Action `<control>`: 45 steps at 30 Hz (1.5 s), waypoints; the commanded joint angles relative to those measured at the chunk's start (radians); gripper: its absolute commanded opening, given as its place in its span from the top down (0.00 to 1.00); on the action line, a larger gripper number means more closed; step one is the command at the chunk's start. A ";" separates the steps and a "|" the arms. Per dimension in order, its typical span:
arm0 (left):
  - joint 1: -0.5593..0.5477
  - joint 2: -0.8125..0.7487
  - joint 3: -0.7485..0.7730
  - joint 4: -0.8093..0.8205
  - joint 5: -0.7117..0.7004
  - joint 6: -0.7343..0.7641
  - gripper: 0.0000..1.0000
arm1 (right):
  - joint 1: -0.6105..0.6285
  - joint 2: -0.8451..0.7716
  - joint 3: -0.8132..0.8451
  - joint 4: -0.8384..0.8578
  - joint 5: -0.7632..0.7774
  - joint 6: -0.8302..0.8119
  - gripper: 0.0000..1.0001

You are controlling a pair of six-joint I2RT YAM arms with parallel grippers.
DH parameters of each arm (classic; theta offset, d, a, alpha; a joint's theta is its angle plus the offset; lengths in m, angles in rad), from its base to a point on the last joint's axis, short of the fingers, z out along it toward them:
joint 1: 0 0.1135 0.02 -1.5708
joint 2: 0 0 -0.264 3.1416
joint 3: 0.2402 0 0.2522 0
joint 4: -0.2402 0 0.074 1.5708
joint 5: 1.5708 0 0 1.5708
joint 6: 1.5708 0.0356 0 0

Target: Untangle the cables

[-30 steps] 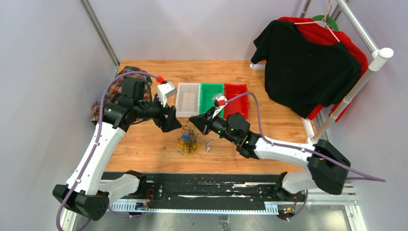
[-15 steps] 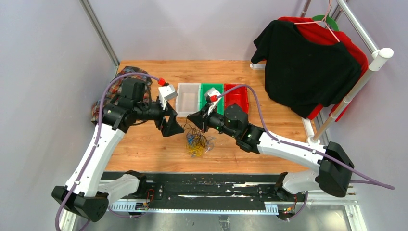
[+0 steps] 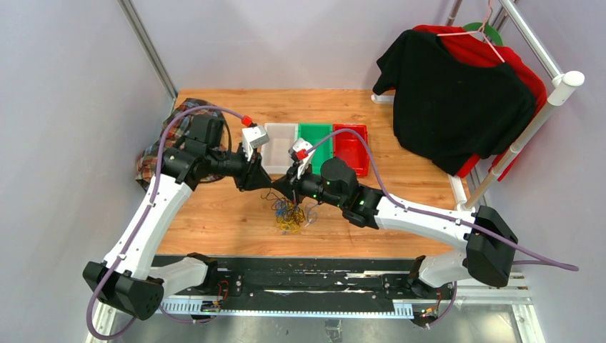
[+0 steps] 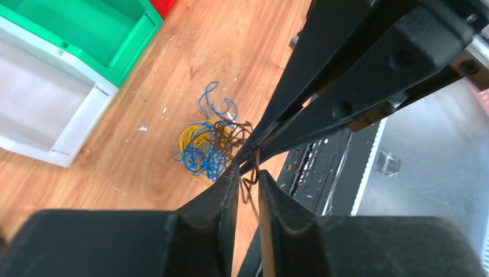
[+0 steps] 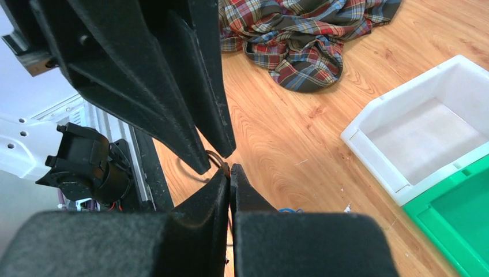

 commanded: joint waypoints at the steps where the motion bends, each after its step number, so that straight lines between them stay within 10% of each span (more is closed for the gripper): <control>1: -0.008 -0.029 -0.032 0.034 -0.039 0.010 0.81 | 0.017 -0.005 0.026 0.025 -0.019 -0.021 0.99; 7: -0.008 -0.057 -0.055 0.085 -0.074 -0.041 0.99 | 0.019 -0.003 0.004 0.050 -0.021 -0.010 0.99; 22: -0.009 -0.121 -0.019 0.119 -0.046 -0.167 0.99 | 0.027 0.062 -0.033 0.192 0.152 0.029 0.69; 45: -0.009 -0.150 0.269 0.042 0.005 -0.207 0.99 | 0.049 0.164 -0.180 0.420 0.373 0.078 0.64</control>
